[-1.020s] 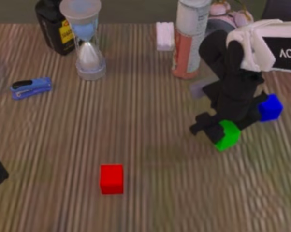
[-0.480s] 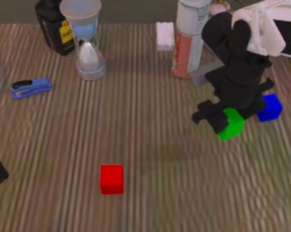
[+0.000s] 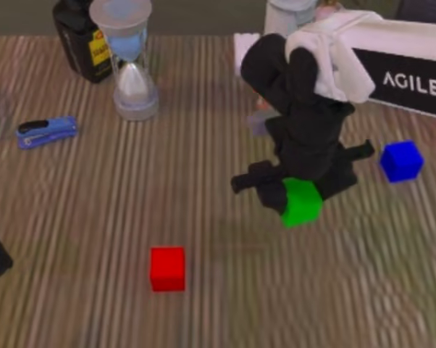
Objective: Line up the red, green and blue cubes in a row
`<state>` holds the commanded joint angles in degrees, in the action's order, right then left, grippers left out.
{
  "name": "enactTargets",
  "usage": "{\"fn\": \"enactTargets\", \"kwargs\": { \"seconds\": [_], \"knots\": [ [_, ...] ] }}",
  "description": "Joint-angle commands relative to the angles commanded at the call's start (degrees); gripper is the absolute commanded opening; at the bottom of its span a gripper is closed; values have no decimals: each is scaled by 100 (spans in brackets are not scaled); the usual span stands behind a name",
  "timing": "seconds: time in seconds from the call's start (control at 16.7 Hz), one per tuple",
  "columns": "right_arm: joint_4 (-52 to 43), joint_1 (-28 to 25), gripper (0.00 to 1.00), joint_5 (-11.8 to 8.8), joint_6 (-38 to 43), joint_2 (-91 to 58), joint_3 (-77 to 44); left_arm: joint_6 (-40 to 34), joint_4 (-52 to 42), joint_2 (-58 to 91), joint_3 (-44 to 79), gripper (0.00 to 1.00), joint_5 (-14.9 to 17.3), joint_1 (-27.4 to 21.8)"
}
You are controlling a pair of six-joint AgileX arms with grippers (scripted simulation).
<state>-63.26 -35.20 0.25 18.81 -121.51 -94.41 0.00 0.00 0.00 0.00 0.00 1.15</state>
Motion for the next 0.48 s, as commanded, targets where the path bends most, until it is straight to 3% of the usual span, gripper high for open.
{"fn": "enactTargets", "kwargs": {
  "seconds": [0.3,0.48],
  "knots": [
    [-224,-863,0,7,1983,-52,-236,0,0,0,0,100,0,0],
    [-281,-1236,0,16,2755,-13,-329,0,0,0,0,100,0,0]
  ]
}}
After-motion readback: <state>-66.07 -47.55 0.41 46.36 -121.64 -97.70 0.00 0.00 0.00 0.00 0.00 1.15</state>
